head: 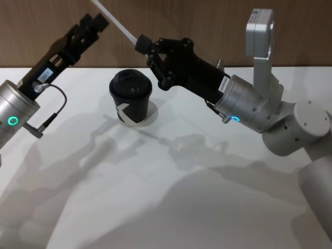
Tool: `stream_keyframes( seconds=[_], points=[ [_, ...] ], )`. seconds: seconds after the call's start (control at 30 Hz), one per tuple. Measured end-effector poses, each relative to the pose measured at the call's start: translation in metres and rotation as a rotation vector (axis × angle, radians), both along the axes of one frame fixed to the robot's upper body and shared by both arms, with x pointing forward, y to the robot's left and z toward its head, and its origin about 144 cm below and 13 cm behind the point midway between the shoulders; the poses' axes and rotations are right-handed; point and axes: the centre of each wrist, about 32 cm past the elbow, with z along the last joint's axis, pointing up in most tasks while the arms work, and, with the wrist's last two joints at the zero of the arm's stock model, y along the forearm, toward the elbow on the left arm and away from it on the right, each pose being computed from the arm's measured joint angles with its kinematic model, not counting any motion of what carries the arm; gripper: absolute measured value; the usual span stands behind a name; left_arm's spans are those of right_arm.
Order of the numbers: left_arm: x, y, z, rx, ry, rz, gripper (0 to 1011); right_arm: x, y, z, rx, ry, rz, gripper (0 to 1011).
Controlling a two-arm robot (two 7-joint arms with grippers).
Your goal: Pick up the straw with one hand, pass it to the other hand, and insert it into the cup.
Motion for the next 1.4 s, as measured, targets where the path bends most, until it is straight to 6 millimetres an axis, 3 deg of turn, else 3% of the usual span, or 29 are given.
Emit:
stream_keyframes(
  seconds=[0.8,1.07,1.4],
  points=[
    [0.018,-0.019,0.005,-0.031,0.001,-0.049,988,0.0,0.0,0.0,0.0,0.0,0.0,0],
    [0.02,-0.023,0.007,-0.033,-0.005,-0.065,815,0.0,0.0,0.0,0.0,0.0,0.0,1],
    [0.021,-0.026,0.01,-0.039,-0.01,-0.069,479,0.0,0.0,0.0,0.0,0.0,0.0,1]
  ],
)
